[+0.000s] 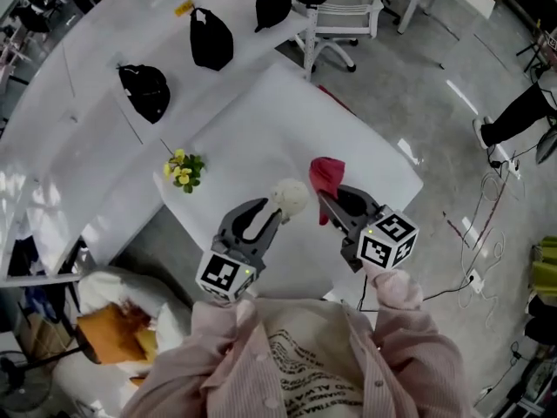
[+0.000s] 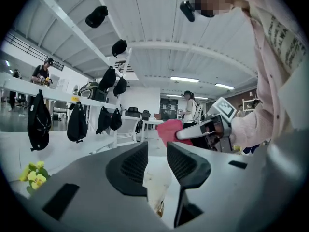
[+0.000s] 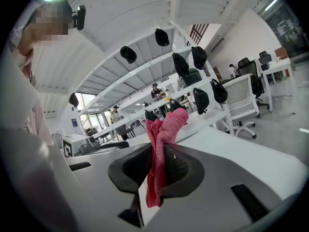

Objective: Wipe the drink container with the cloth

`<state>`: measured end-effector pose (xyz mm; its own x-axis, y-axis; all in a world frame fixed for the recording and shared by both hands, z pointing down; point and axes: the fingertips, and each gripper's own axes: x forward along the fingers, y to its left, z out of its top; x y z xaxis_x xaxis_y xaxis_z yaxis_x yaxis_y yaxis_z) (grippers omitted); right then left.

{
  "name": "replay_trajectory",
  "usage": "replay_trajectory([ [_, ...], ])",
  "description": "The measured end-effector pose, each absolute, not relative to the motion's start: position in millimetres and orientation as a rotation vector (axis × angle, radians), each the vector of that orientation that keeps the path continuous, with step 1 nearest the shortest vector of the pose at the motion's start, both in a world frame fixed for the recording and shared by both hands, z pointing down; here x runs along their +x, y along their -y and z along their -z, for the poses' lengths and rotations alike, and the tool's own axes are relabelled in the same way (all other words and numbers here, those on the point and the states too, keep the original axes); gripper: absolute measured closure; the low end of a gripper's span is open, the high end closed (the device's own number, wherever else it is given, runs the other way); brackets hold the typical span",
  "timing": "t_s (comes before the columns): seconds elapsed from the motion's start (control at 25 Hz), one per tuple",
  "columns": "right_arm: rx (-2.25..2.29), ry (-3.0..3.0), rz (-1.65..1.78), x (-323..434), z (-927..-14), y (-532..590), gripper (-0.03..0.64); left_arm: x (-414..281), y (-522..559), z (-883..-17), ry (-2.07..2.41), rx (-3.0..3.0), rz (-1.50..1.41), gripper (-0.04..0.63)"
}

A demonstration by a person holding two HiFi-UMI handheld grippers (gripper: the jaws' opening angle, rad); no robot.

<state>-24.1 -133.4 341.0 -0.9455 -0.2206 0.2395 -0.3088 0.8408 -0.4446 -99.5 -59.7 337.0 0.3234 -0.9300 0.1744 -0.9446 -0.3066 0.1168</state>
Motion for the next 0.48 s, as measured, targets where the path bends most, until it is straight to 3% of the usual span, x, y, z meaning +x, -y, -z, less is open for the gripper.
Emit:
replay_trajectory([
  [0.48, 0.62, 2.999, -0.424, 18.5, -276.3, 109.1, 0.571, -101.9, 47.3, -288.9, 1.92, 2.299, -0.124, 0.572],
])
